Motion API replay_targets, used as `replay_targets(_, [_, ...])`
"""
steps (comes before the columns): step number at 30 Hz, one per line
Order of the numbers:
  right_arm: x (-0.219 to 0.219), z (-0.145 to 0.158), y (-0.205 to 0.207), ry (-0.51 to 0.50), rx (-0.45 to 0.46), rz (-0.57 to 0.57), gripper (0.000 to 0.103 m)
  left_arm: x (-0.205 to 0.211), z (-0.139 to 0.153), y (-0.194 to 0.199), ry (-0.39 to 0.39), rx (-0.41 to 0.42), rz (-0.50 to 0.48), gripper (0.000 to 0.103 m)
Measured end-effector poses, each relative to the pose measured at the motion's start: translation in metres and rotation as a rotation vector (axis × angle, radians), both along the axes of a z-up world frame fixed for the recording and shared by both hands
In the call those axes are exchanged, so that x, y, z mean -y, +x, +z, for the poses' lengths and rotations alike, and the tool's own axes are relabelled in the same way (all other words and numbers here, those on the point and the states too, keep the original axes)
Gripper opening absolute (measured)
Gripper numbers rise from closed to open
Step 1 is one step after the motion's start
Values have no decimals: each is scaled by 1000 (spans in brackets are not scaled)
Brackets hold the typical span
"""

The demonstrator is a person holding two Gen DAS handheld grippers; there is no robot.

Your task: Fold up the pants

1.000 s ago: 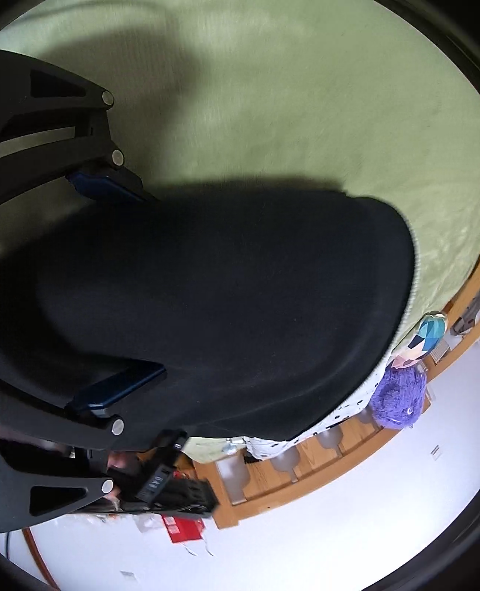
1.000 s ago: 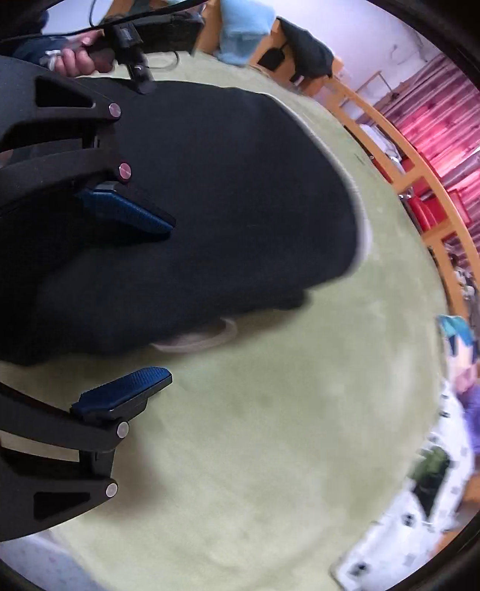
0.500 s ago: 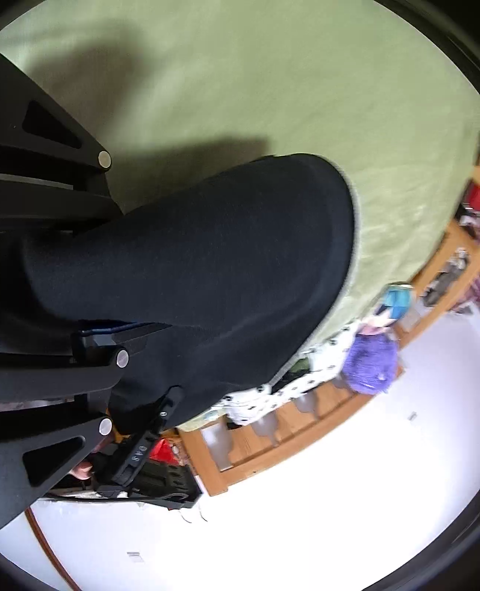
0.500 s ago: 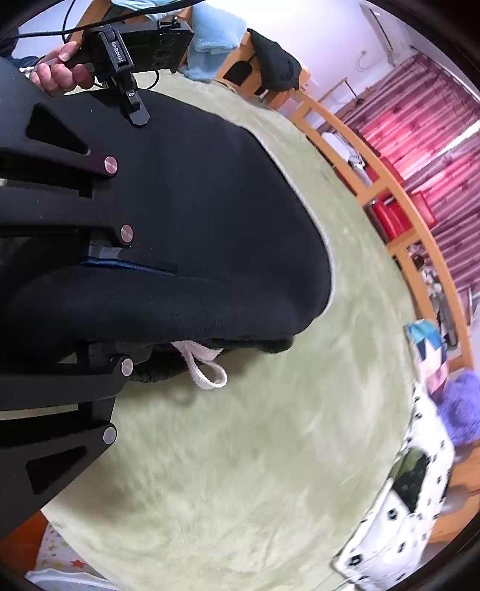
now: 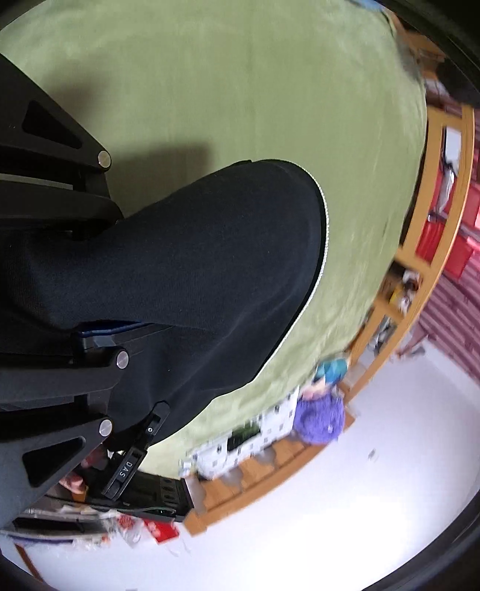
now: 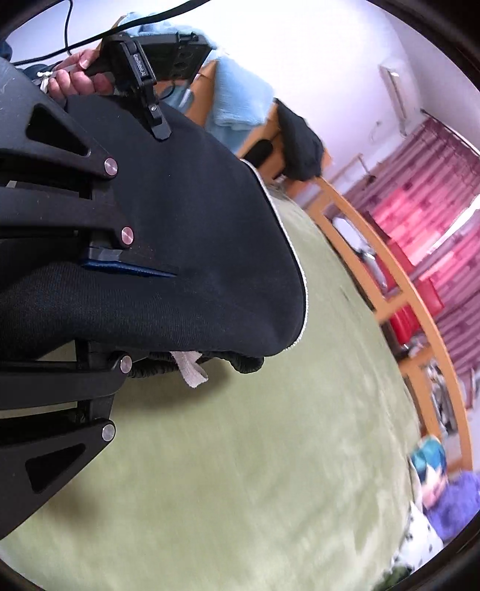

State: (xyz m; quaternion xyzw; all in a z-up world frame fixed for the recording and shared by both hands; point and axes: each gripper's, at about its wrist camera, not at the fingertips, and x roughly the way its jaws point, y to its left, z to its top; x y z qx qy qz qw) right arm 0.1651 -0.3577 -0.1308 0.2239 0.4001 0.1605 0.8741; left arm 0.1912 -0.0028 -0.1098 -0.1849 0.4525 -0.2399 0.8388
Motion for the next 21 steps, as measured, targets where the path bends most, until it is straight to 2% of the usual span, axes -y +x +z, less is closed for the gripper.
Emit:
replay_targets(1, [-19,-12,7,-30,-23,13,24,-13,-17,4,20,-33,5,27])
replay_targets(2, [-34,-26,14,-58,-57,22,28,-23,-35,9,47,-82,19,33])
replay_targets(4, [-47,-47,20,-134,-102,14,52,-37,-76,14,93,-214,32,42])
replay_targets(5, [-50,-51,19,-137,-111,18,54,-42,-86,11,72,-234,24,46])
replay_targets(7, [-46,-46,11,-112,-138,30,54,-52,-83,-3,49,-184,30,49])
replay_targets(8, [-42,-37,2,-131,-126,17,54,-54,-75,-10,87,-163,41,55])
replay_targets(9, [-35,-28,-7,-157,-102,-3,53,-55,-64,-18,166,-128,73,59])
replay_targets(11, [-29,-5,-31,-199,-30,-39,53,-58,-41,-37,280,-14,140,63])
replay_targets(12, [-29,1,-37,-195,-9,-35,53,-60,-30,-47,314,35,170,64])
replay_targets(14, [-39,14,-55,-207,43,6,50,-56,-14,-66,264,88,171,64])
replay_targets(15, [-47,17,-62,-229,66,24,44,-49,-9,-77,185,102,147,65])
replay_targets(17, [-67,13,-71,-285,118,75,38,-37,-11,-88,93,105,88,67])
replay_targets(18, [-74,4,-71,-299,130,105,35,-25,-17,-93,94,102,77,67])
replay_targets(20, [-76,-18,-76,-339,112,107,34,-9,-43,-102,218,79,134,66])
replay_targets(21, [-74,-27,-77,-341,101,100,34,-8,-55,-106,253,83,142,66])
